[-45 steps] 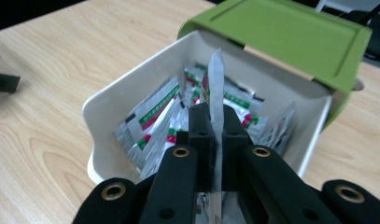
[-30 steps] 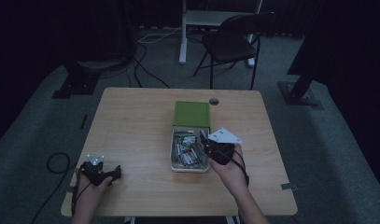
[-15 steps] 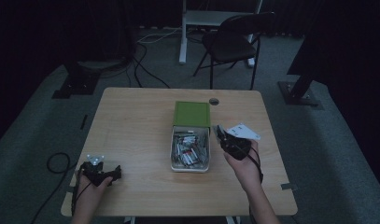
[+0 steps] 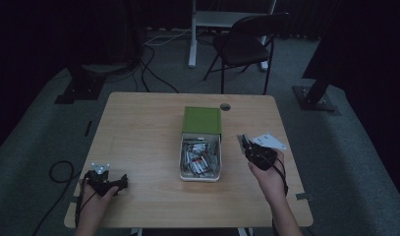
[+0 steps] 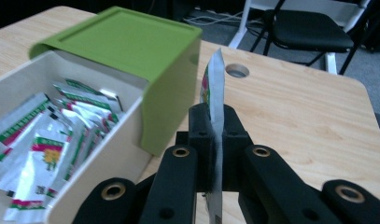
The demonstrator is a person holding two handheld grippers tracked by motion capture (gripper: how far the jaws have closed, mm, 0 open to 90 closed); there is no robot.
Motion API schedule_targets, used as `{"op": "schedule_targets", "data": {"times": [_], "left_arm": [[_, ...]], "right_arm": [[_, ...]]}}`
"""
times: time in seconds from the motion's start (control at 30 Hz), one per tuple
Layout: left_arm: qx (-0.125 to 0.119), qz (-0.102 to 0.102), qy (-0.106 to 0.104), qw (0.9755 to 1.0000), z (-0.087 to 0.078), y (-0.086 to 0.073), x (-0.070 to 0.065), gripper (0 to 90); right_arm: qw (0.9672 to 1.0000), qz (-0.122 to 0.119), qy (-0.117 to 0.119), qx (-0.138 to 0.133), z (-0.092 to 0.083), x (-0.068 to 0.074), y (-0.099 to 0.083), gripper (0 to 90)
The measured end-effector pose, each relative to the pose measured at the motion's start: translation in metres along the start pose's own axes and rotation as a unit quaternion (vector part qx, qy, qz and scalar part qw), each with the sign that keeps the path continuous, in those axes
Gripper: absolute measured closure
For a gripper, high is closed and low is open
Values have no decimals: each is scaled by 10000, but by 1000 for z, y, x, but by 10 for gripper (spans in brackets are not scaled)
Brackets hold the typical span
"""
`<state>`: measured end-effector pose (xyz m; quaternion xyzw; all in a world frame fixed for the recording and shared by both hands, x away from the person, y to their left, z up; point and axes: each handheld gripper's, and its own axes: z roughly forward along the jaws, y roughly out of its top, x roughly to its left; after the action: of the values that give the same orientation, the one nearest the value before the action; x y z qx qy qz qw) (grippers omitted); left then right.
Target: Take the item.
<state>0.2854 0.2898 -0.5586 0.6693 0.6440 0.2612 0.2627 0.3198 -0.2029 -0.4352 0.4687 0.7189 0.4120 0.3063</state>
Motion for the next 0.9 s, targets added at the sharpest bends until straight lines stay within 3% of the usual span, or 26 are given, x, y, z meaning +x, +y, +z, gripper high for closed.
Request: {"op": "schedule_targets", "data": {"times": [0.5,0.9], "left_arm": [[5,4,1,10000,0,0,0,11],[2,7,-4,10000,0,0,0,10]], "right_arm": [[9977,397,-158,518,22,-23,-44,869],[9954,528,-152,790,34,-29,-60,868]]}}
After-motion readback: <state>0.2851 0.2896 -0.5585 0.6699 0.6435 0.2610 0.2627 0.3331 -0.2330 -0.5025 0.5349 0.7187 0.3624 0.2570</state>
